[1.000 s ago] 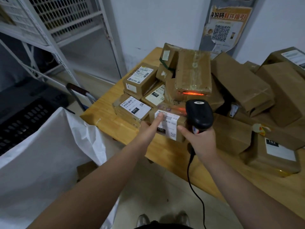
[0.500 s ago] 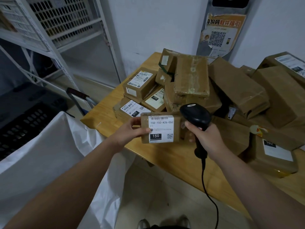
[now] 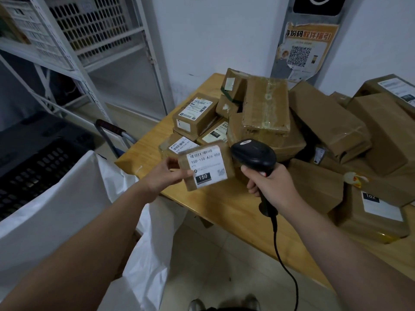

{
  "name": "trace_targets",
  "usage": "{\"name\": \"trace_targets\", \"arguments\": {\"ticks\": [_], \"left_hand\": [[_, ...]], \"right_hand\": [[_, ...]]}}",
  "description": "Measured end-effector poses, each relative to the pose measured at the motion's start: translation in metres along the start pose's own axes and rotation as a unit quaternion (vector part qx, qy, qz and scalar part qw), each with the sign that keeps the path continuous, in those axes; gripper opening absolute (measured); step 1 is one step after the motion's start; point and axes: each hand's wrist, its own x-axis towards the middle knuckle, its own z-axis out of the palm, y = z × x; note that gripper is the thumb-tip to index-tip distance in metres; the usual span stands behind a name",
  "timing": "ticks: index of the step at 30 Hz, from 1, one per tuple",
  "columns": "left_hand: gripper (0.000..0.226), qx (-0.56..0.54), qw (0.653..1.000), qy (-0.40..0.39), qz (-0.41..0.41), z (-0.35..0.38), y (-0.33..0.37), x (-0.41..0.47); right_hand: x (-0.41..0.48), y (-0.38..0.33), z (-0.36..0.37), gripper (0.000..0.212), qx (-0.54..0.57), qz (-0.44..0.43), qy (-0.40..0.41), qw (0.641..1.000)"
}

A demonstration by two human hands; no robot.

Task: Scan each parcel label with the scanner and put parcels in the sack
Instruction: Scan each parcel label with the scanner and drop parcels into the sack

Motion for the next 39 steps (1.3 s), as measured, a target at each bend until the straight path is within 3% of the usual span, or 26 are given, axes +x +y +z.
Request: {"name": "trace_targets", "arguments": {"ticks": [3, 6, 14, 39], "left_hand": [[0.068, 0.064, 0.99, 0.126, 0.025, 0.012, 0.003, 0.007], [0.059, 0.081, 0.981, 0.171, 0.051, 0.022, 0.007, 0.012], [0.067, 0.126, 0.974, 0.183, 0.047, 0.028, 0.01, 0.016], [0.084, 0.169, 0.951, 0.248, 0.07, 0.032, -0.003, 0.023]], "right_hand": [[-0.002, -0.005, 0.009, 0.023, -0.03, -0.005, -0.025, 0.999], [-0.006, -0.007, 0.018, 0.018, -0.029, -0.012, -0.033, 0.999], [-0.008, -0.01, 0.026, 0.031, -0.033, 0.005, 0.001, 0.999], [-0.018, -0.025, 0.015, 0.032, -0.097, 0.036, -0.003, 0.995]]}}
